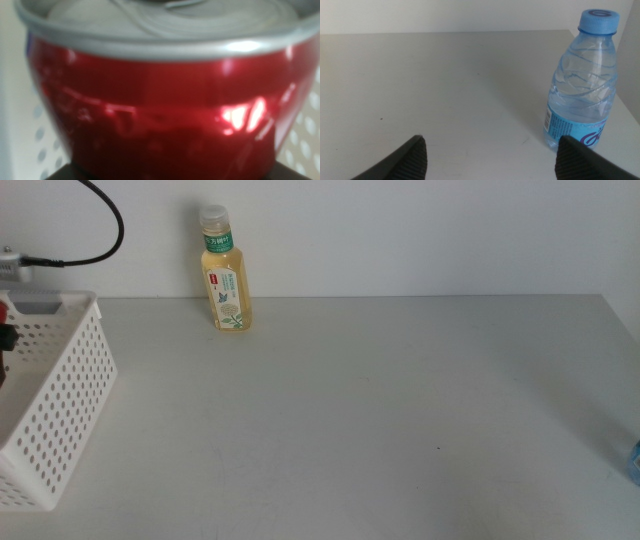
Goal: Use arms to grab the bottles and put them into the dustbin to the left of the table.
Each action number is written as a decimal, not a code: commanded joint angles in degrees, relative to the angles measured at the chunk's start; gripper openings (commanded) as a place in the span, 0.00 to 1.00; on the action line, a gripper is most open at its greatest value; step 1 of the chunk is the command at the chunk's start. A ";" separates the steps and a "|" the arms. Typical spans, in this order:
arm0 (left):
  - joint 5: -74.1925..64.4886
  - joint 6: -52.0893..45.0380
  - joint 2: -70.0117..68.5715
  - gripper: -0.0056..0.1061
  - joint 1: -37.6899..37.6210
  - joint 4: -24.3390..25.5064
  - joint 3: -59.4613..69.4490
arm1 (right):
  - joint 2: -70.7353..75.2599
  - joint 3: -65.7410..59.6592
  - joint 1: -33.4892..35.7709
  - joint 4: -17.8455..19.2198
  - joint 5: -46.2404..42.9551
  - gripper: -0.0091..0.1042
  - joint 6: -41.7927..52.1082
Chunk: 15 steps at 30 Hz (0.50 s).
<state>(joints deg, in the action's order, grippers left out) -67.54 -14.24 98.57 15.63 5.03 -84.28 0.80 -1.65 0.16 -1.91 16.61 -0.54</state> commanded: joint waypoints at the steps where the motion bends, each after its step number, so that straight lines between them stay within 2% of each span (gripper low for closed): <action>1: 3.69 0.20 -0.80 0.04 0.19 0.89 -2.28 | 1.23 0.57 -0.42 0.41 -4.05 0.66 0.54; 15: 8.71 0.41 7.20 0.04 0.43 0.25 -2.28 | 1.23 0.57 -0.42 0.41 -4.05 0.66 0.54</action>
<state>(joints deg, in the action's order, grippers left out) -60.37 -14.24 108.48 15.95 5.16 -84.45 0.80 -1.65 0.16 -1.91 16.61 -0.54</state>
